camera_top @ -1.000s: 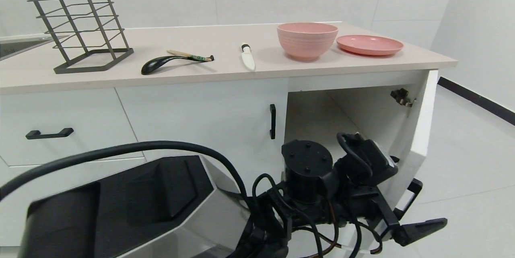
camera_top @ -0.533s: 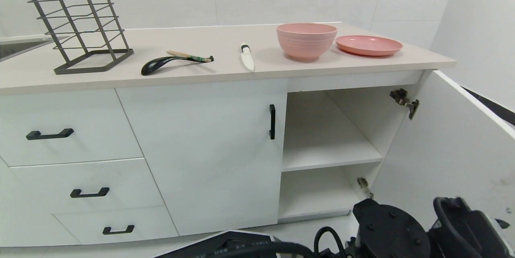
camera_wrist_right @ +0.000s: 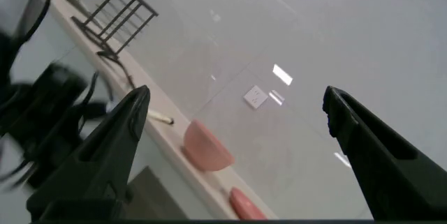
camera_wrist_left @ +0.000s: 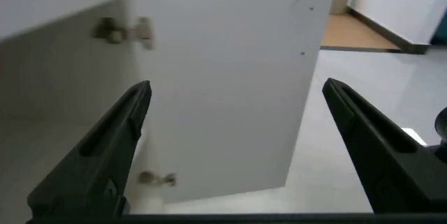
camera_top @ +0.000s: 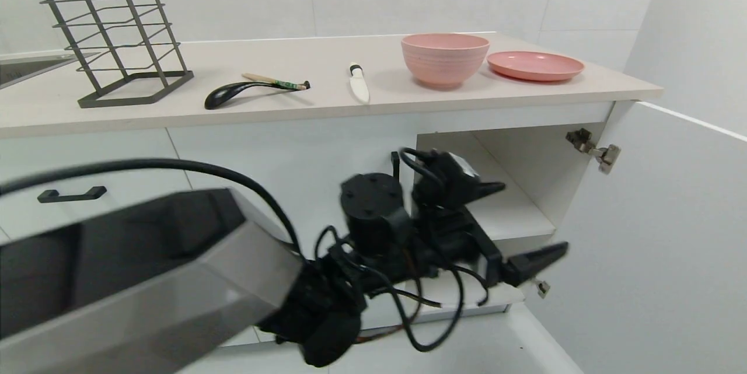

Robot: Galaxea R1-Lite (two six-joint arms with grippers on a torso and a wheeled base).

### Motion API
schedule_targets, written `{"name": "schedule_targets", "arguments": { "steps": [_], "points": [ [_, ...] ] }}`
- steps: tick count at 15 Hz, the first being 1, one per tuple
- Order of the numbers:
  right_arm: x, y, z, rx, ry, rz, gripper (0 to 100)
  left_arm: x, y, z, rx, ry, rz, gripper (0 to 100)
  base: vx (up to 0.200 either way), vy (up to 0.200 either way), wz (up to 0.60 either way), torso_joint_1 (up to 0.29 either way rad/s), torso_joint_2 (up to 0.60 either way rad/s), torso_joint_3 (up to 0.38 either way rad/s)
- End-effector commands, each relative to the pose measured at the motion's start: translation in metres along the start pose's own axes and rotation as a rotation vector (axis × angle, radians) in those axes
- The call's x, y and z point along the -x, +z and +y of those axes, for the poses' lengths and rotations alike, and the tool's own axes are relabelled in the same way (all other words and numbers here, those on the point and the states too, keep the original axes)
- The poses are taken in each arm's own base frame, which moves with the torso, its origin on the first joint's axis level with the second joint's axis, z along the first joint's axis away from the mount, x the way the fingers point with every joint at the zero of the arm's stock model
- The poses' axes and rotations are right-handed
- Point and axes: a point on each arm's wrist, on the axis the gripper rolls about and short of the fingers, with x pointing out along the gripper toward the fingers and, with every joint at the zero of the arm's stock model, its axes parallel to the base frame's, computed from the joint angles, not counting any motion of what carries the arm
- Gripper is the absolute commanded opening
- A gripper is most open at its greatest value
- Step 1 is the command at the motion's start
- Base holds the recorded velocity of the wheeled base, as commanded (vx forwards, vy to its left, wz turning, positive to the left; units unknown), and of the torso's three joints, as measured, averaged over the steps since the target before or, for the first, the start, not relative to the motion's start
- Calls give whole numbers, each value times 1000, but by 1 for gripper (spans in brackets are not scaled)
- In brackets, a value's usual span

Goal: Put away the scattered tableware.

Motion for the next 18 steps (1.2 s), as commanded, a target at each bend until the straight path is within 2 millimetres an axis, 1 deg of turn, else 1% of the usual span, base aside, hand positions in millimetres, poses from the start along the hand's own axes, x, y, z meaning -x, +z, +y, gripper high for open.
{"name": "schedule_targets", "arguments": {
  "steps": [1,2,3,4,5,6,7,8,9,10,11,12,13,14,15,16,17,18],
  "points": [
    [9,-6,14,-36,11,27,100,149,98,10,-97,227,-67,100,0,0,0,0,0,0],
    [12,-9,18,-54,14,41,100,181,111,2,-125,283,-85,100,0,0,0,0,0,0],
    [19,-12,28,-82,19,62,100,233,127,-15,-183,384,-107,100,0,0,0,0,0,0],
    [23,-12,34,-91,21,69,100,259,128,-28,-209,435,-105,100,0,0,0,0,0,0],
    [30,-15,43,-114,21,97,100,289,125,-50,-238,515,-102,100,0,0,0,0,0,0],
    [38,-18,53,-159,26,134,100,306,120,-66,-253,579,-97,100,0,0,0,0,0,0],
    [42,-16,58,-180,25,152,100,314,118,-77,-271,607,-103,100,0,0,0,0,0,0],
    [51,-11,68,-222,31,182,100,325,113,-97,-282,638,-111,100,0,0,0,0,0,0],
    [59,-6,79,-247,34,201,100,330,107,-112,-275,642,-112,100,0,0,0,0,0,0],
    [66,-3,87,-258,35,211,100,334,103,-122,-275,642,-112,100,0,0,0,0,0,0],
    [81,3,105,-274,35,223,100,342,97,-141,-268,645,-106,100,0,0,0,0,0,0],
    [88,4,114,-286,35,232,100,345,93,-149,-262,647,-101,100,0,0,0,0,0,0],
    [96,3,125,-295,38,250,100,352,82,-165,-221,655,-69,100,0,0,0,0,0,0],
    [95,2,123,-309,30,254,100,357,72,-175,-193,660,-46,100,0,0,0,0,0,0],
    [95,2,123,-309,30,254,100,357,72,-175,-193,660,-46,100,0,0,0,0,0,0],
    [96,-1,125,-353,44,281,100,366,45,-192,-130,676,0,100,0,0,0,0,0,0],
    [98,-3,126,-391,86,270,100,370,30,-195,-104,713,32,100,0,0,0,0,0,0],
    [100,-4,126,-435,132,247,100,371,27,-192,-85,764,56,100,0,0,0,0,0,0]
  ]
}}
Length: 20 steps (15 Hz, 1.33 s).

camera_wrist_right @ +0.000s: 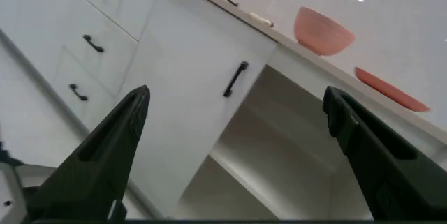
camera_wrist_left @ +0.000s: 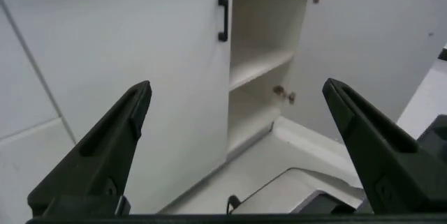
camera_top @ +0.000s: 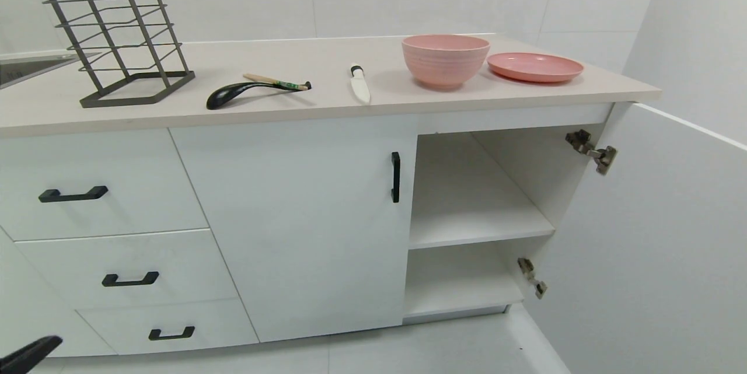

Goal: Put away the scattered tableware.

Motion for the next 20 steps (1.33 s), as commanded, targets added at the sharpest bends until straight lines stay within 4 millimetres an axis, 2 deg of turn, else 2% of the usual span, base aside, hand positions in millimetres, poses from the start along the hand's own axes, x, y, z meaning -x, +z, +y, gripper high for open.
{"name": "schedule_targets", "arguments": {
  "steps": [1,4,6,7,8,10,13,15,20],
  "points": [
    [5,-2,1,-41,67,-31,100,17,-23,-6,-20,130,-3,100,0,0,0,0,0,0],
    [13,-15,13,-53,-7,29,100,19,-39,-1,-21,351,146,100,0,0,0,0,0,0],
    [13,-24,11,-120,-179,147,100,21,-38,0,-33,467,153,100,0,0,0,0,0,0],
    [15,-35,13,-190,-271,268,100,22,-38,-3,-52,532,129,100,0,0,0,0,0,0],
    [17,-39,14,-273,-349,330,100,22,-38,-3,-67,536,112,100,0,0,0,0,0,0],
    [19,-39,11,-412,-500,329,100,24,-38,-2,-81,611,108,100,0,0,0,0,0,0],
    [23,-45,8,-387,-768,411,100,23,-37,-1,-89,639,74,100,0,0,0,0,0,0],
    [23,-45,8,-388,-767,412,100,26,-46,-2,-60,609,125,100,0,0,0,0,0,0],
    [23,-45,9,-391,-766,411,100,26,-46,-3,-53,586,109,100,0,0,0,0,0,0]
  ]
}}
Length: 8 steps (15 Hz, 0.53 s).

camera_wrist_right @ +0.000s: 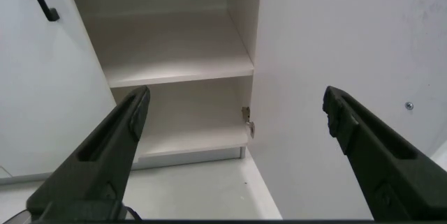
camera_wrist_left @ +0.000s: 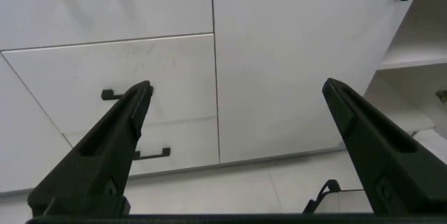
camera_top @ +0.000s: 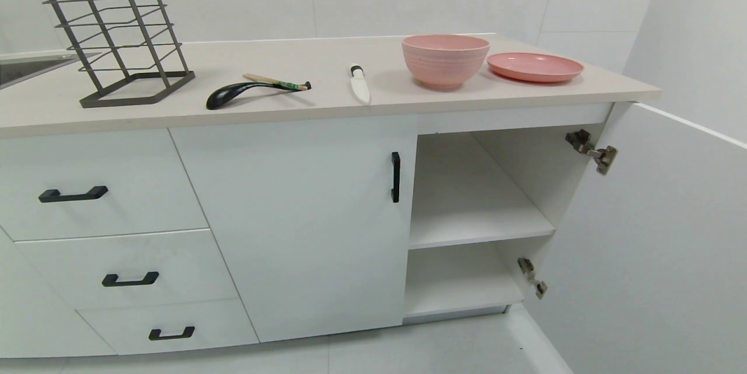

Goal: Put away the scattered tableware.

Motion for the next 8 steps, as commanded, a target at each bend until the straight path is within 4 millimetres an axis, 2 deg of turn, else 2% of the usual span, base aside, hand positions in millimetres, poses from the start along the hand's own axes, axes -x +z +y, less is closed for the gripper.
{"name": "schedule_targets", "arguments": {
  "steps": [1,5,8],
  "points": [
    [0,0,0,0,0,2,100,0,0,0,1,3,0,100,0,0,0,0,0,0],
    [0,0,0,3,-1,2,100,0,0,0,-1,7,2,100,0,0,0,0,0,0],
    [0,0,0,3,-3,2,100,0,0,0,1,9,3,100,0,-200,0,1,-2,-1]
  ]
}}
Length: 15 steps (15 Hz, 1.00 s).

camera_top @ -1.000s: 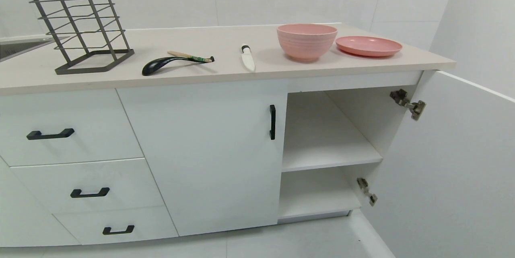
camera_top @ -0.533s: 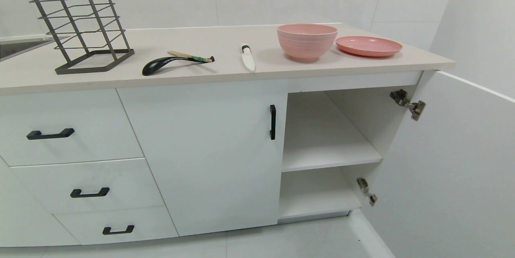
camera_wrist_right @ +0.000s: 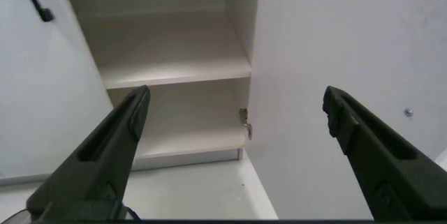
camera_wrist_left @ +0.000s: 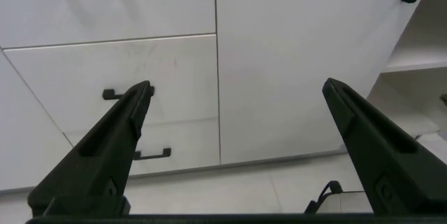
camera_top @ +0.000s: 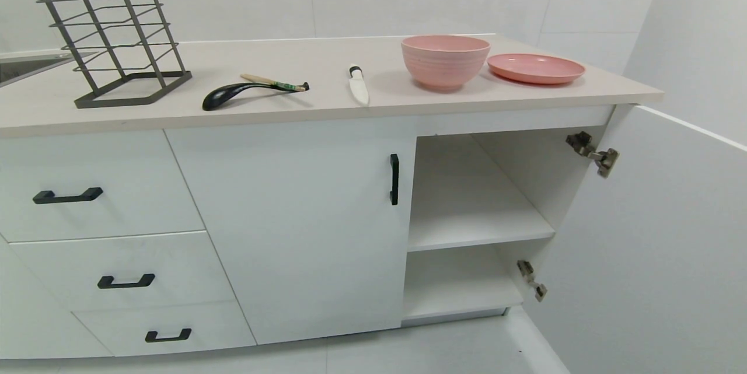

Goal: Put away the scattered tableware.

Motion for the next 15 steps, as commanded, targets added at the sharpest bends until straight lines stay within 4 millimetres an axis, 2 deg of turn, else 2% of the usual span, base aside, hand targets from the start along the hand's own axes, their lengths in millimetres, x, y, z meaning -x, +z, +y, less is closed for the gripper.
{"name": "schedule_targets", "arguments": {
  "steps": [1,3,5,7,13,15],
  "points": [
    [0,0,0,-2,1,2,100,0,0,0,0,0,1,100,0,-200,0,12,7,-2],
    [0,0,0,-2,1,2,100,0,0,0,0,3,1,100,0,-200,0,2,-2,5],
    [0,0,0,-2,0,2,100,0,0,0,8,6,0,100,0,0,0,0,0,0],
    [0,0,0,-2,0,2,100,0,0,0,11,10,0,100,0,0,-600,2,0,2],
    [0,0,0,-2,-3,2,100,0,1,0,60,15,-4,100,0,0,0,0,0,0],
    [0,0,0,-2,-3,2,100,0,0,0,54,20,-2,100,200,0,0,2,0,0]
  ]
}}
